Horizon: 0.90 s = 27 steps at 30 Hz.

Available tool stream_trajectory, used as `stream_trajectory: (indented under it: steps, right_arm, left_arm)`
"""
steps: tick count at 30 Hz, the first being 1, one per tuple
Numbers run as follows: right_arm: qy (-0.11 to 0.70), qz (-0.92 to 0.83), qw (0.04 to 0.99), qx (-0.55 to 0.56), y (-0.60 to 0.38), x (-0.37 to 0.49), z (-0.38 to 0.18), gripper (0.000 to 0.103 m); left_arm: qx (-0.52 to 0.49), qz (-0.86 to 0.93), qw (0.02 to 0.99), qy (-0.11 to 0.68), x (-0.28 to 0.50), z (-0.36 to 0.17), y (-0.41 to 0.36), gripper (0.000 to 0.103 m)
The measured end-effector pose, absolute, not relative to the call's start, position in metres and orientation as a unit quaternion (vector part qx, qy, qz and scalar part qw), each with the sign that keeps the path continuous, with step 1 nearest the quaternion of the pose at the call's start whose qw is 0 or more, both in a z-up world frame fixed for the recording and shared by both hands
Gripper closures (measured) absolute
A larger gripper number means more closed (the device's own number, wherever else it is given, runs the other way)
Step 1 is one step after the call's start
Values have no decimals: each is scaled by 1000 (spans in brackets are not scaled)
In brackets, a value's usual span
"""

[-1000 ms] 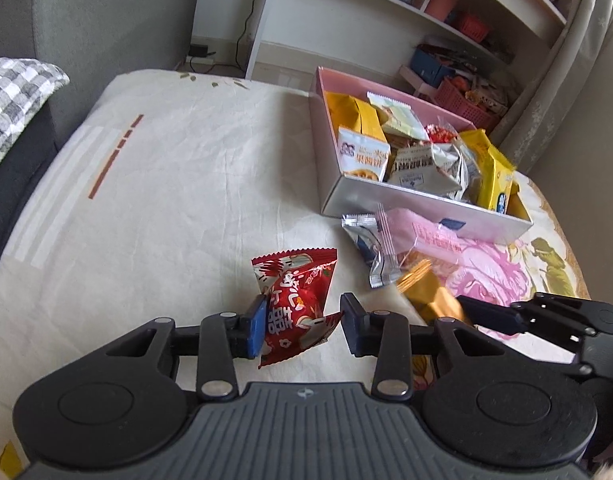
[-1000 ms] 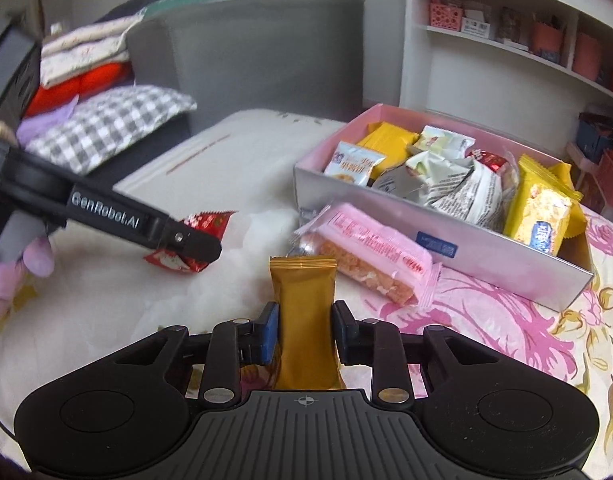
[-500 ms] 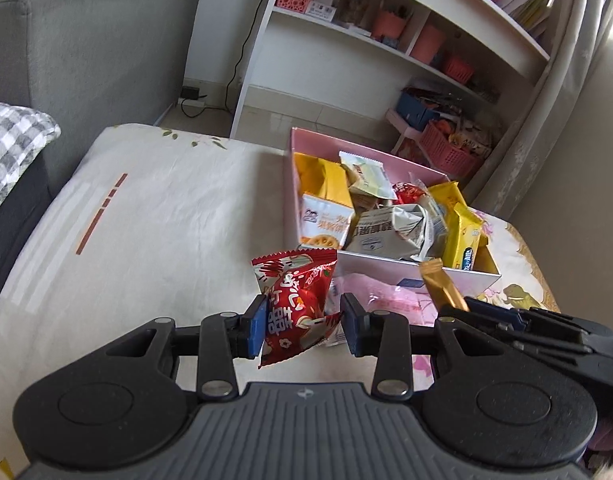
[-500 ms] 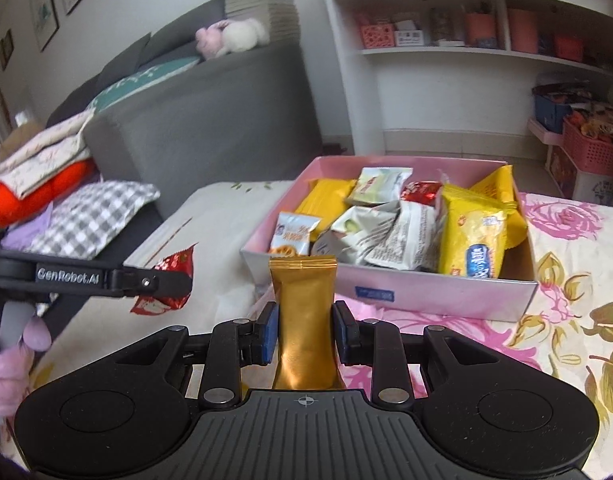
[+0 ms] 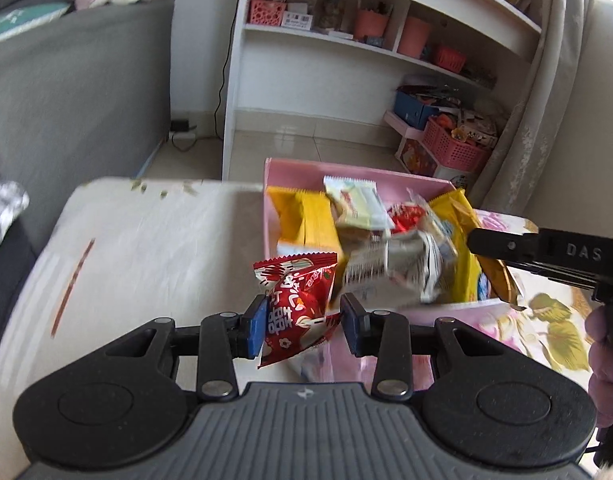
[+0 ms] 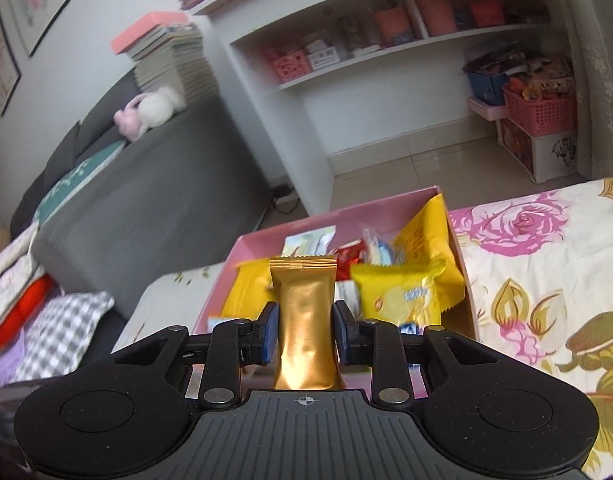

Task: Organize snacks
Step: 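Carry red candy with left gripper and gold bar with right gripper into box, then open both grippers to drop red candy and gold bar into box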

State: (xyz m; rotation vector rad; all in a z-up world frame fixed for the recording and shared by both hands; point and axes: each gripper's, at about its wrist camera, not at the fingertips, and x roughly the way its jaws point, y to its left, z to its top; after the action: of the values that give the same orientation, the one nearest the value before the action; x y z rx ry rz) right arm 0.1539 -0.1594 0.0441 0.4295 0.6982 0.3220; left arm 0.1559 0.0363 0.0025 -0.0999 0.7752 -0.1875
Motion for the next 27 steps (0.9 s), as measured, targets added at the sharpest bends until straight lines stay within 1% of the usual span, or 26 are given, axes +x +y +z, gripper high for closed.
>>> stream_trajectory:
  steps: [6,12,19,27]
  right_arm:
    - [321,149,904,241,-166,182,37,76]
    - [309,148,903,260,-176,197,28,76]
    - [304,144,906,257,-182,207,23,76]
    - [305,139,905,262,-188,210,18,75]
  left_arm:
    - [-48,-96,924,367,191,6,14,67]
    - [-33,-99,924,367,215,-3,-7,67]
    - [-27,-93,921,377,227,-19,-11,67]
    - [-27,-97,926,364,226,-18,-16,67]
